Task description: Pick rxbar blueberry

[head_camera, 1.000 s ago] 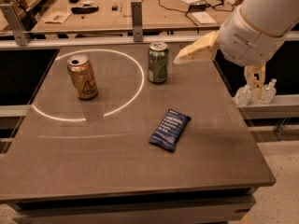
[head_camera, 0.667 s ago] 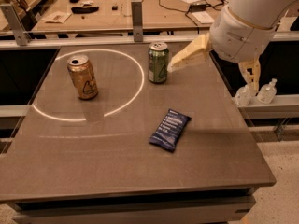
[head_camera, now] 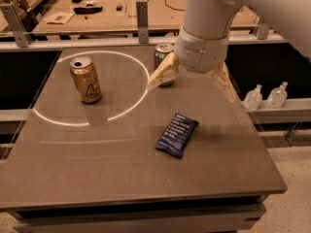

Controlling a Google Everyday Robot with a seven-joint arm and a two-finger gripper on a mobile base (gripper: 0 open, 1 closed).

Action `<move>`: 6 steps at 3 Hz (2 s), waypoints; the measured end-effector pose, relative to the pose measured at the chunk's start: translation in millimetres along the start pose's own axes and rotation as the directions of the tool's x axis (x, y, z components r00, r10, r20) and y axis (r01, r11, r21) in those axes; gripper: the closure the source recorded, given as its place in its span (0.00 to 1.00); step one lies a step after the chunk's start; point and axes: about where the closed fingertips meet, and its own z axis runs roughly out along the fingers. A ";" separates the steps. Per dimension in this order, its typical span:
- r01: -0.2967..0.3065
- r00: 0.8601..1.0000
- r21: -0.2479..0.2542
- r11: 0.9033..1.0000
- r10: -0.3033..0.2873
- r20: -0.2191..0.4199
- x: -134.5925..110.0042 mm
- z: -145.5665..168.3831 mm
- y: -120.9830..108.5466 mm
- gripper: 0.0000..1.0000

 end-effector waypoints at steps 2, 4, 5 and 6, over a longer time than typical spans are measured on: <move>-0.211 0.971 -0.081 0.974 0.218 0.099 14.7 55.5 -0.4 0.00; -0.366 0.926 -0.085 0.927 0.372 0.060 -14.6 51.0 -5.5 0.00; -0.366 0.927 -0.073 0.928 0.371 0.057 -16.8 49.2 -18.5 0.00; -0.360 0.929 -0.074 0.930 0.365 0.065 -17.8 53.7 -28.2 0.00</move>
Offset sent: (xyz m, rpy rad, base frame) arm -0.0127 -0.0286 -0.0760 -0.1508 0.3214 -0.3371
